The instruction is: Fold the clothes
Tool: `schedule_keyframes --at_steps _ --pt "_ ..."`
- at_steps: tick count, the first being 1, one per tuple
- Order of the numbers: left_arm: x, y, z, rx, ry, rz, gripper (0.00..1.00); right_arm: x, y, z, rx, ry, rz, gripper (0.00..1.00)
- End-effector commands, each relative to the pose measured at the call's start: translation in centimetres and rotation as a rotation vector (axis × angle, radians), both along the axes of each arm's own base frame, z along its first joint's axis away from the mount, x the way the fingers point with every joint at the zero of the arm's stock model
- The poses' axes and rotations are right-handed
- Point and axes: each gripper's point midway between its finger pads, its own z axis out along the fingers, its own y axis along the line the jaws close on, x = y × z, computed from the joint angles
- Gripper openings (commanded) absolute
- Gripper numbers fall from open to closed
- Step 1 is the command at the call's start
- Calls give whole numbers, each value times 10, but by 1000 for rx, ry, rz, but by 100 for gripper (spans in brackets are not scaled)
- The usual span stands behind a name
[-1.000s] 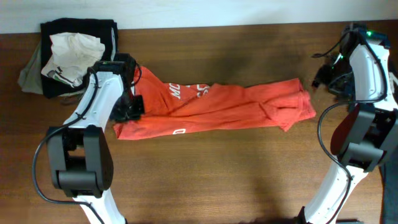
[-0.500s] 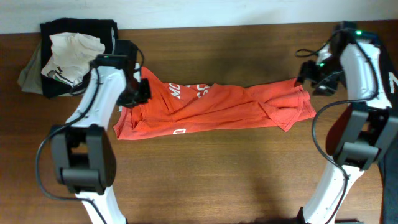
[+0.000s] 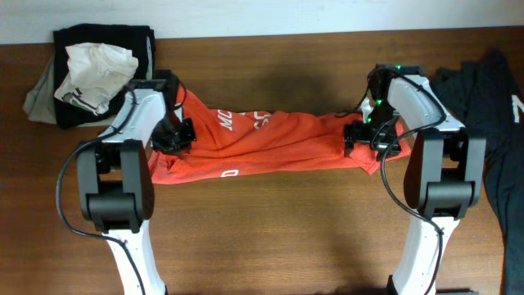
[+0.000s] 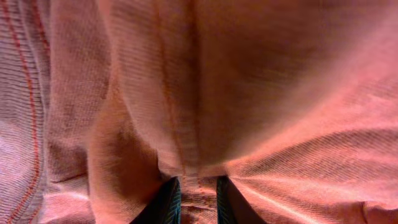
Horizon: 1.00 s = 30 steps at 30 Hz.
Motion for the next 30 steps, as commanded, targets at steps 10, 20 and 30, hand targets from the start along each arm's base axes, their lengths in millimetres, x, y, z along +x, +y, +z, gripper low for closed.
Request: schedule_keyframes --at_steps 10,20,30 --pt "-5 46 -18 49 49 55 20 -20 -21 -26 -165 22 -64 40" --pt "-11 83 -17 168 67 79 20 -9 -67 1 -405 -1 -106 9" --pt "-18 90 -17 165 92 96 21 16 -87 19 -376 -80 -194 11"
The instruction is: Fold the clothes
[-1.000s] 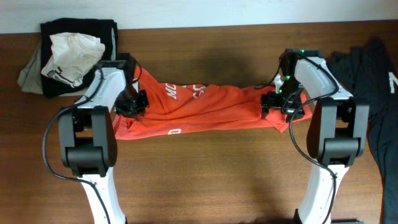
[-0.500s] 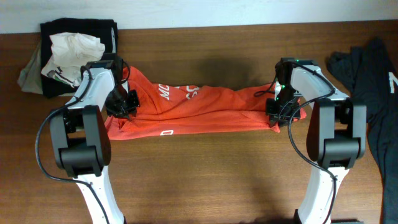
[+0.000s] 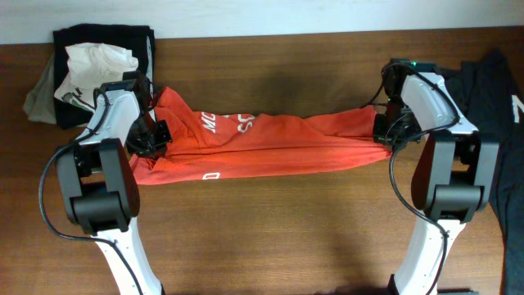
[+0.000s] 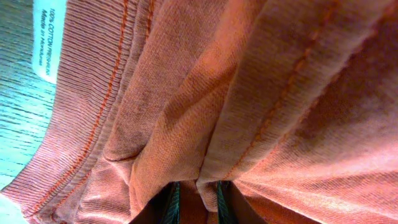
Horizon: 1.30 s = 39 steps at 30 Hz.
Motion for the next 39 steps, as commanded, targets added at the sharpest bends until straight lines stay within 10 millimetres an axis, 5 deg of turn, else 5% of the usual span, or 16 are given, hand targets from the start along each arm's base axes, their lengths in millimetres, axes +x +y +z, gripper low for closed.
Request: schedule_keyframes --at_steps 1,7,10,13,14,16,17,20,23,27,30,34,39 --pt "-16 23 -15 75 84 -1 21 5 -9 4 -20 -26 -28 17" --pt "-15 23 14 77 116 35 21 10 -8 8 -15 -44 -30 28" --pt "1 24 43 80 73 35 22 36 3 45 59 -135 -38 29" --pt "13 8 52 42 32 15 38 71 51 70 350 -284 79 71" --pt "16 0 51 22 22 -2 45 73 56 67 378 -290 95 71" --pt "20 -11 50 8 6 -47 67 71 59 54 382 -264 95 49" --pt "24 -18 50 7 -8 -68 72 67 62 41 386 -235 96 28" --pt "31 -38 46 -5 -33 -109 63 57 74 6 393 -191 112 18" --pt "34 -52 38 -11 -48 -140 40 50 79 -17 395 -180 123 17" --pt "24 -51 20 -10 -19 -138 41 44 65 -43 335 -180 97 17" --pt "20 -37 4 7 -14 -114 58 31 32 -60 192 -152 2 10" --pt "3 -9 -18 16 24 -50 45 12 2 -64 179 -102 -85 4" --pt "2 23 -11 84 29 21 44 -1 -22 -60 165 -80 -201 4"
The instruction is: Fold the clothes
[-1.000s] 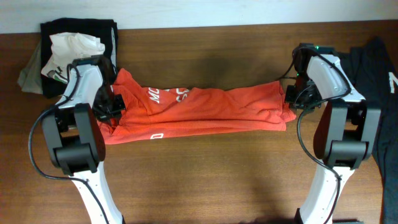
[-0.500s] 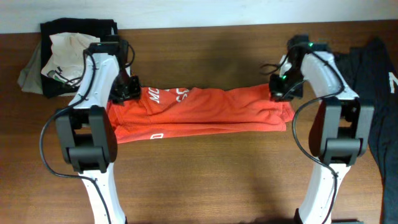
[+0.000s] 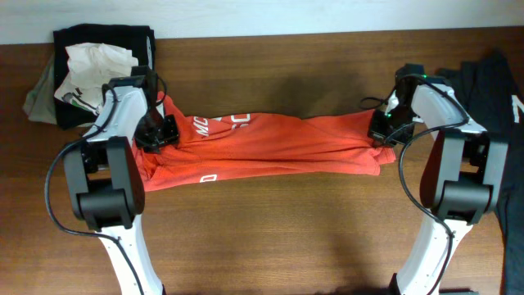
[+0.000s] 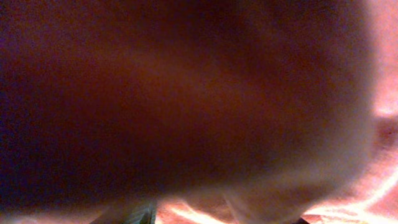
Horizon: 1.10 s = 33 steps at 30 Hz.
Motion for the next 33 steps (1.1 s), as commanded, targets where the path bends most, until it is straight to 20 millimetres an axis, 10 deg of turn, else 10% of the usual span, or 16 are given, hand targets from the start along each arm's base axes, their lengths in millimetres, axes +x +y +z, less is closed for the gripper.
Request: schedule_keyframes --at_steps 1,7,8,9,11,14,19,33 --pt "-10 41 -6 126 48 60 44 -30 -45 -22 -144 120 -80 4" --pt "19 26 48 130 -20 24 61 -16 -50 45 -172 -43 -102 4" --pt "21 27 52 131 -27 24 64 -13 -53 60 -176 -86 -111 17" --pt "22 27 52 131 -33 25 70 -11 -58 76 -186 -129 -124 64" --pt "24 27 52 132 -41 26 99 -10 -77 93 -201 -188 -164 99" --pt "24 27 52 132 -41 26 99 -17 -107 84 -169 -187 -191 99" --pt "26 27 52 131 -47 26 99 -7 -78 64 153 -277 -20 99" --pt "24 24 50 113 -40 26 99 -21 -29 -2 249 -99 50 99"
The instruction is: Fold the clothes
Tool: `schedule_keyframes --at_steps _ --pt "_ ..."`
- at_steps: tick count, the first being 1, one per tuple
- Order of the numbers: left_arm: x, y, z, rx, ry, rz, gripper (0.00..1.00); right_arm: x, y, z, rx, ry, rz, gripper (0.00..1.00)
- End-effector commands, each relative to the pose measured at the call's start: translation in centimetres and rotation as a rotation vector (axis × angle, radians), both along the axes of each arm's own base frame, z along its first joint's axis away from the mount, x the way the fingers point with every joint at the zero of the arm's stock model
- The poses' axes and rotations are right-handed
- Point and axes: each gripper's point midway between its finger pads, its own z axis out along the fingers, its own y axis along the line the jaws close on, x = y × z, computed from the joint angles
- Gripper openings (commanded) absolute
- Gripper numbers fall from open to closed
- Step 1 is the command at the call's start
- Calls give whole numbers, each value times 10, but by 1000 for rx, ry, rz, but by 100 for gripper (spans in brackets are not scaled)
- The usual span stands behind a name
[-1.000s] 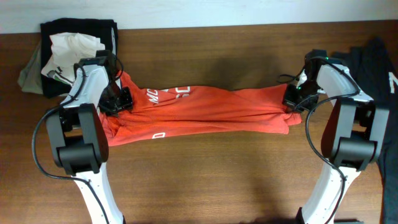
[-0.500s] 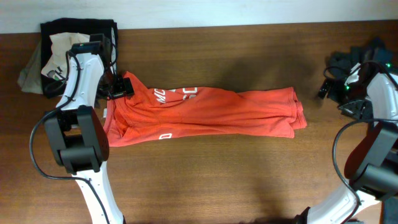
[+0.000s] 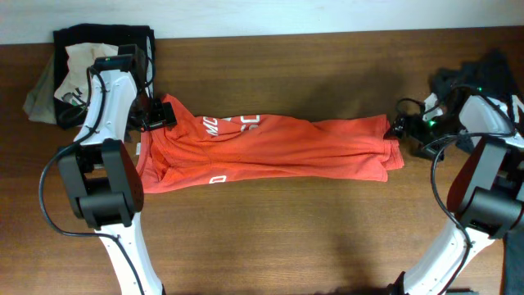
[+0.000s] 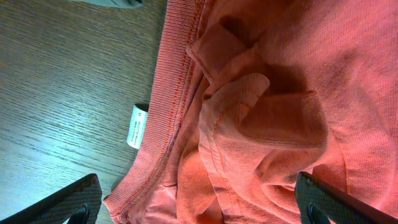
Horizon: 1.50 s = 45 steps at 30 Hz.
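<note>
An orange shirt (image 3: 270, 147) with white print lies stretched in a long band across the wooden table (image 3: 270, 238). My left gripper (image 3: 157, 115) hovers over the shirt's left end. In the left wrist view the gripper (image 4: 199, 202) is wide open above the bunched collar (image 4: 180, 81) and a white label (image 4: 135, 126), holding nothing. My right gripper (image 3: 401, 129) sits at the shirt's right edge, beside the cloth. Its jaws are too small to read.
A heap of black, white and grey clothes (image 3: 90, 65) lies at the back left, close behind the left arm. Dark garments (image 3: 491, 82) are piled at the right edge, under and behind the right arm.
The left gripper has let go of the shirt and now stands open above the collar. The right gripper has moved right, off the cloth. The shirt lies slack on the table.
Both grippers first held the ends of the bunched orange shirt, the left one shut on cloth. They then stood farther apart with the shirt pulled into a long band. Now the shirt rests on the table, with the left gripper open and the right beside it.
</note>
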Motion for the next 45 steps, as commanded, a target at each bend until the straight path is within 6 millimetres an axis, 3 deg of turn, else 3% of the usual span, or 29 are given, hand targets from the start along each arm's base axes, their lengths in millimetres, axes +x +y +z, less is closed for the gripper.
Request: schedule_keyframes --at_steps 1,3,4,8,9,10,13,16,18,21,24,27,31,36,38,42,45 --pt "2 -4 -1 -22 -3 2 99 -15 30 -24 47 63 57 99" --pt "3 -8 -1 -41 -7 2 99 -23 50 -36 50 79 103 100" --pt "3 -7 -1 -41 -6 2 99 -25 56 -38 52 86 117 90" --pt "2 -8 -1 -42 -4 2 99 -26 73 -40 45 98 154 22" --pt "2 -8 -1 -41 -3 2 99 -25 73 -40 43 98 148 10" --pt "2 -8 -1 -41 -3 2 99 -24 70 -40 39 95 132 4" --pt "2 -8 -1 -41 -3 2 99 -25 39 -31 -46 128 10 4" --pt "2 -8 -1 -41 -3 2 99 -30 -3 0 -156 129 -113 4" --pt "2 -8 -1 -43 -2 2 99 -30 -23 37 -184 61 -194 4" --pt "1 -9 -1 -47 1 2 99 -26 -21 86 -221 -68 -195 4" --pt "2 -17 -2 -96 -3 3 99 -18 6 104 -208 -130 -131 4" --pt "3 -19 -2 -109 -9 3 99 -11 45 102 -181 -136 -33 4" --pt "3 -19 -2 -109 -8 3 99 -1 117 104 -168 -186 128 4" --pt "1 -19 -3 -109 2 3 99 3 171 105 -143 -220 201 4" --pt "-2 -19 -7 -110 11 4 99 3 192 100 -135 -221 240 4" --pt "-11 -20 -17 -112 44 6 99 2 239 63 -111 -171 307 4" --pt "-11 -20 -17 -112 44 6 99 4 272 54 -95 -211 366 4"
